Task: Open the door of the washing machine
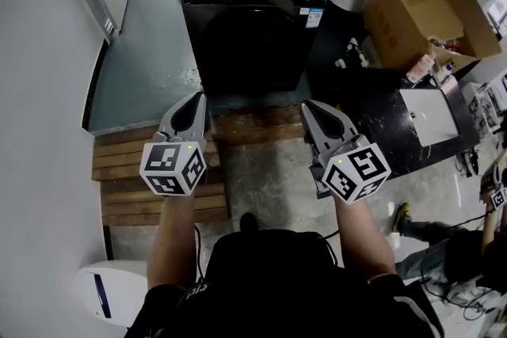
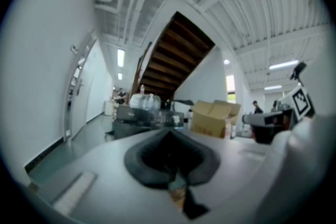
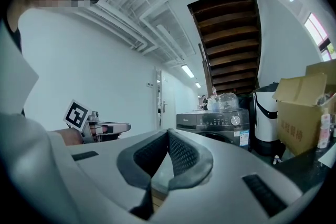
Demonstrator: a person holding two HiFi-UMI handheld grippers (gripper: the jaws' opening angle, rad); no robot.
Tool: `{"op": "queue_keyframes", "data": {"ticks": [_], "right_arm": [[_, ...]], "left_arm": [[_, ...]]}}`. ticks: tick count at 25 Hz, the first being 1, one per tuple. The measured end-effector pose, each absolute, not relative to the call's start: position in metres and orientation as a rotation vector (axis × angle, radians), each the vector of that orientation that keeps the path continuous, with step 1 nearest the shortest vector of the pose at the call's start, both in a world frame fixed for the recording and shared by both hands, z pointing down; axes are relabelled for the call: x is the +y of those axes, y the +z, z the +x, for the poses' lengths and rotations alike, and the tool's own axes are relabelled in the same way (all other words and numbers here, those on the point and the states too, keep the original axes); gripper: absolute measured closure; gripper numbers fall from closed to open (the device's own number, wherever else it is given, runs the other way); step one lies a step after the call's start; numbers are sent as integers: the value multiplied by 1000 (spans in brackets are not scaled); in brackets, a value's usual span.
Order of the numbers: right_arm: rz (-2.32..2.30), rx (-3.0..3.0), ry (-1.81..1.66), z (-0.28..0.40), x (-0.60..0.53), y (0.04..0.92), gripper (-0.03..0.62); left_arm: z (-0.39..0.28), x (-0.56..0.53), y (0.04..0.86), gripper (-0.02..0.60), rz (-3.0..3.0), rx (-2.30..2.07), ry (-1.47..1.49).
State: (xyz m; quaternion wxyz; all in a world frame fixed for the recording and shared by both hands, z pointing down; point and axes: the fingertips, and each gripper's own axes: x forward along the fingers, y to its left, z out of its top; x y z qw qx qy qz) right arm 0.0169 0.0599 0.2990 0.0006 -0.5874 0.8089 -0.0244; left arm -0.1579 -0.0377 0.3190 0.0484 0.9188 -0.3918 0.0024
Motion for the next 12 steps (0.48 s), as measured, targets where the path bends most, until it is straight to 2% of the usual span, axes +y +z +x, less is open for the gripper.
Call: {"op": "queue_keyframes", "data": {"ticks": [12], "right_arm": [[-1921,2501,-104,31,28,308,600]], "left_arm": [[-136,-71,336,574,2824,-1074,38]]}}
